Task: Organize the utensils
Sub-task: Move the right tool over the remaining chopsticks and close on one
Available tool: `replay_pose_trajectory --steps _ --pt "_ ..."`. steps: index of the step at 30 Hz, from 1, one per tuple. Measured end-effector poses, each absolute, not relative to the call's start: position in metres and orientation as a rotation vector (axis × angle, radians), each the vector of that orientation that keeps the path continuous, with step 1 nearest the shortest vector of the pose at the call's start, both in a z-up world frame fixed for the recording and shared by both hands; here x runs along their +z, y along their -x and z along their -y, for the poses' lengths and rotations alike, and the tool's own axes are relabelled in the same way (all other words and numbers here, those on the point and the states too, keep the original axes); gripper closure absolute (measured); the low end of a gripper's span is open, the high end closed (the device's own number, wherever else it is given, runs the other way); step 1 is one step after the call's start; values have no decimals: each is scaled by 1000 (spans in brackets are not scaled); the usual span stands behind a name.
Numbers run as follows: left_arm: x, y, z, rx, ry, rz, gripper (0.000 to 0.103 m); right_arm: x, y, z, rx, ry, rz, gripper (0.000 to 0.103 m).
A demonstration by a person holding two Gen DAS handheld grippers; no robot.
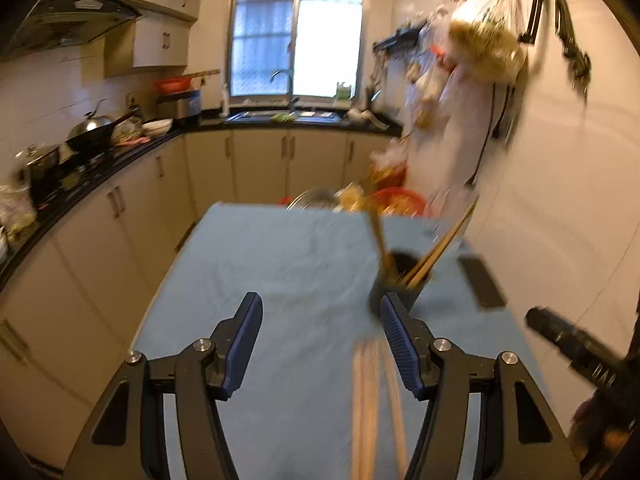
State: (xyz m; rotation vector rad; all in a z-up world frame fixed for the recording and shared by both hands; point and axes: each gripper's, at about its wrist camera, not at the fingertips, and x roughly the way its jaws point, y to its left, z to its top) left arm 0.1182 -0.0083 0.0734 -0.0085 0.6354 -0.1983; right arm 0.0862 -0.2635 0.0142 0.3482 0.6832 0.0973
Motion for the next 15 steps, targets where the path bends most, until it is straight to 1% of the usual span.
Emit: replay_pose_trajectory --steps 3,8,15 --pt "48 -98 -8 -192 45 -701 41 -2 -68 261 82 -341 -734 48" --pt "15 -84 -17 -178 84 -787 41 -23 -51 259 70 -360 -786 48" --pt "0 -77 -22 -198 99 -826 41 -33 -45 238 72 -326 -840 48"
